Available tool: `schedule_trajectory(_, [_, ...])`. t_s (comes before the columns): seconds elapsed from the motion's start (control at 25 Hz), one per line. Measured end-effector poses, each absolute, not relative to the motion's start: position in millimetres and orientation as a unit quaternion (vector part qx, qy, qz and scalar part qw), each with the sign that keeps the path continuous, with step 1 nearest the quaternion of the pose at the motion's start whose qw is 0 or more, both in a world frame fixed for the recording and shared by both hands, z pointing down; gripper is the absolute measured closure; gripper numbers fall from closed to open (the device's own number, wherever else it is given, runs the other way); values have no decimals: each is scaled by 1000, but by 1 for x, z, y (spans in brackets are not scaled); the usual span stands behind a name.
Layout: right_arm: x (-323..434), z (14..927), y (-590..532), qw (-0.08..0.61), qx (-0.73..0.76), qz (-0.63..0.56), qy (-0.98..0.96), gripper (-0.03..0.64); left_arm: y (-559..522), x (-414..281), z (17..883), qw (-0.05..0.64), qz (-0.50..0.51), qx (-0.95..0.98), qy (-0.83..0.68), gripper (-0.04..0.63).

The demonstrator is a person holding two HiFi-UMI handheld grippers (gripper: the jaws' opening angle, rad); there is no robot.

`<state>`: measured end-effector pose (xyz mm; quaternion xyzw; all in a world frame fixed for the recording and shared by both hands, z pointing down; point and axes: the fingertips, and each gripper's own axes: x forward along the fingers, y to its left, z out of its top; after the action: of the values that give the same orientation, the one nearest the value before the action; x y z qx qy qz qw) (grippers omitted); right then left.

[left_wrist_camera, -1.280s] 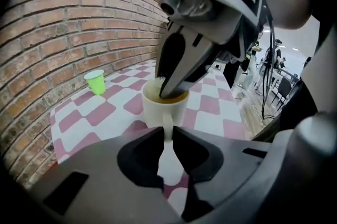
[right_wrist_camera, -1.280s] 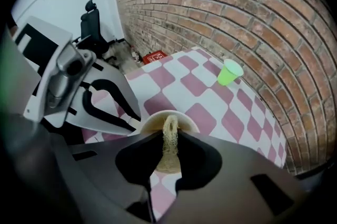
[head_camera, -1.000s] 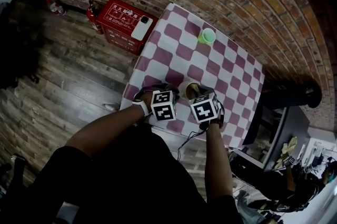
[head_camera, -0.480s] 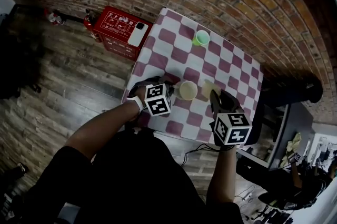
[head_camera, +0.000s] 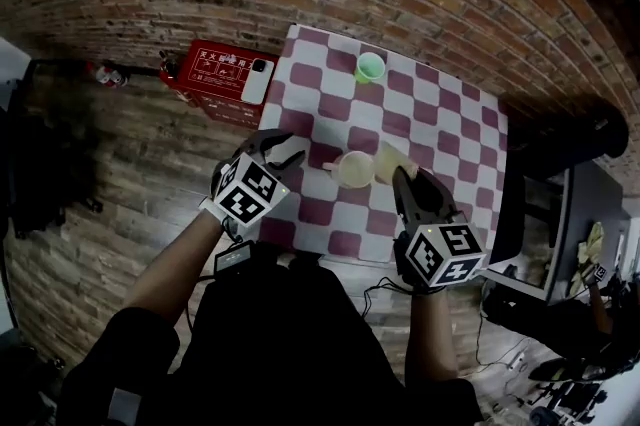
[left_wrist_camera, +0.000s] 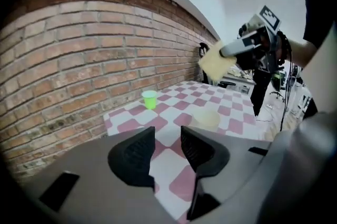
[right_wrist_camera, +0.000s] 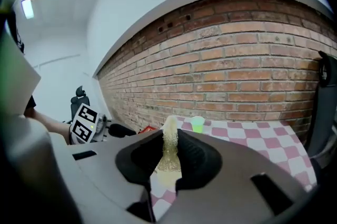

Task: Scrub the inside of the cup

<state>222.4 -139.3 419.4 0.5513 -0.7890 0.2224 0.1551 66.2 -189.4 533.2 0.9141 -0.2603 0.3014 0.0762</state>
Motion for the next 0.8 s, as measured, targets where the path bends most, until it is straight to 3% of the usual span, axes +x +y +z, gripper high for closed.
schedule_trajectory(0.24, [218, 413, -126, 93, 546, 238, -798, 540, -201, 27, 427, 15, 213, 910, -356, 436])
schedule_trajectory(0.8, [205, 367, -92, 31, 528, 153, -835, 540, -156, 63, 348, 104, 75, 936, -327, 442])
